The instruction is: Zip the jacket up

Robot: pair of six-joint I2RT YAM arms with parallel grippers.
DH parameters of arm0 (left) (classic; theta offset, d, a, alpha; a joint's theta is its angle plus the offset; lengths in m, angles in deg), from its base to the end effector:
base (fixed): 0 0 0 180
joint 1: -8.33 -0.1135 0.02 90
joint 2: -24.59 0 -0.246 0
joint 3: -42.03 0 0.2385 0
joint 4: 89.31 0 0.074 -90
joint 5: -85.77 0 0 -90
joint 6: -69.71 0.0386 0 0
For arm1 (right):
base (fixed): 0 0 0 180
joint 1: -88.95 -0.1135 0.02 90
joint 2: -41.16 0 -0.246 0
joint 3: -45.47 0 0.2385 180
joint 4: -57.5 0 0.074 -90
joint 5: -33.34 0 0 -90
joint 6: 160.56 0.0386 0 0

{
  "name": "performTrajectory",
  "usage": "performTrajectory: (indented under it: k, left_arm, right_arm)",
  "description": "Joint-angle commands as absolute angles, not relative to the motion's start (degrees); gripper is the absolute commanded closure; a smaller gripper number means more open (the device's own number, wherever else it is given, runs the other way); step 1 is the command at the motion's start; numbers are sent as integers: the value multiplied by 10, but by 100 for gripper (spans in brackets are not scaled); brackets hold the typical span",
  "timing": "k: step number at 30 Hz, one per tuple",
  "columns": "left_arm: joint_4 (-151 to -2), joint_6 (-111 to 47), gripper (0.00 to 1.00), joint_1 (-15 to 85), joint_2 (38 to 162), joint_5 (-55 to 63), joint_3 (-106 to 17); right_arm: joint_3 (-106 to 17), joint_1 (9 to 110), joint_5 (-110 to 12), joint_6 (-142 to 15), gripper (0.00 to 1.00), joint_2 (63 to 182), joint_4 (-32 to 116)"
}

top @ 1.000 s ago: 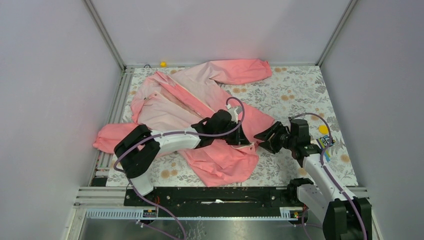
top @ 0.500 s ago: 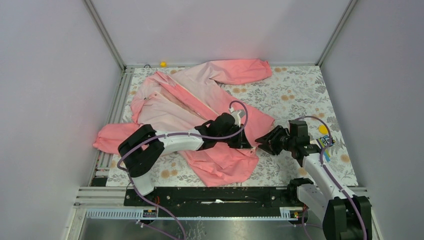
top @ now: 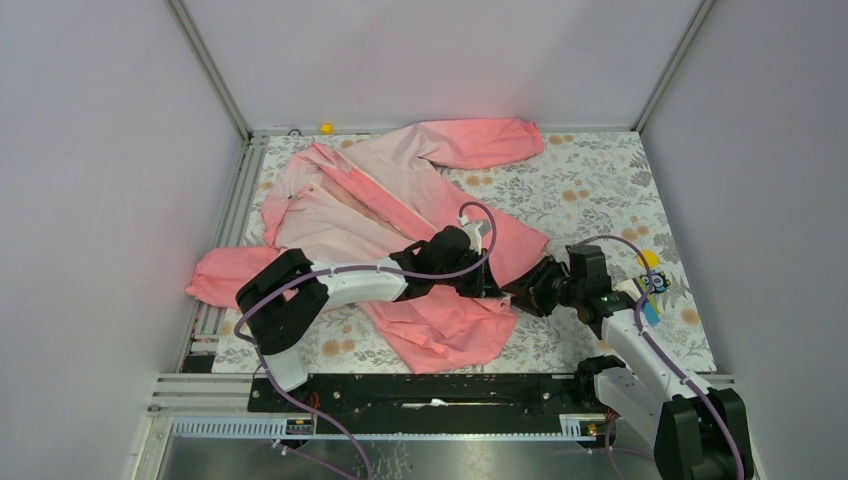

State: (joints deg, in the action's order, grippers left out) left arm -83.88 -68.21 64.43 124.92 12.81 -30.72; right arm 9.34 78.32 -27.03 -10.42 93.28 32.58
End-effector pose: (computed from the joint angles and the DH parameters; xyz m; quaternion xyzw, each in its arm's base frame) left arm 0.1961 -0.3122 0.1847 0.1325 0.8619 -0.4520 0.1878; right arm 0.1729 0.0519 0.1715 0.2718 0.8431 0.4222 0.1927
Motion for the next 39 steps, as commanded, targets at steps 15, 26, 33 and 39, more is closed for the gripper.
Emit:
performTrajectory:
  k: [15, 26, 33, 39]
  left_arm:
    - [-862, -687, 100, 651, 1208, 117, -305]
    - [-865, -695, 100, 652, 1208, 107, -291]
    - [-866, -714, 100, 629, 1189, 79, -246]
    - [-868, -706, 100, 620, 1174, 85, -232]
  right_arm:
    - [117, 760, -348, -21, 64, 901, 349]
    - [125, 761, -353, -1, 100, 877, 349]
    - [129, 774, -343, -58, 100, 869, 365]
    - [142, 786, -292, -71, 100, 866, 420]
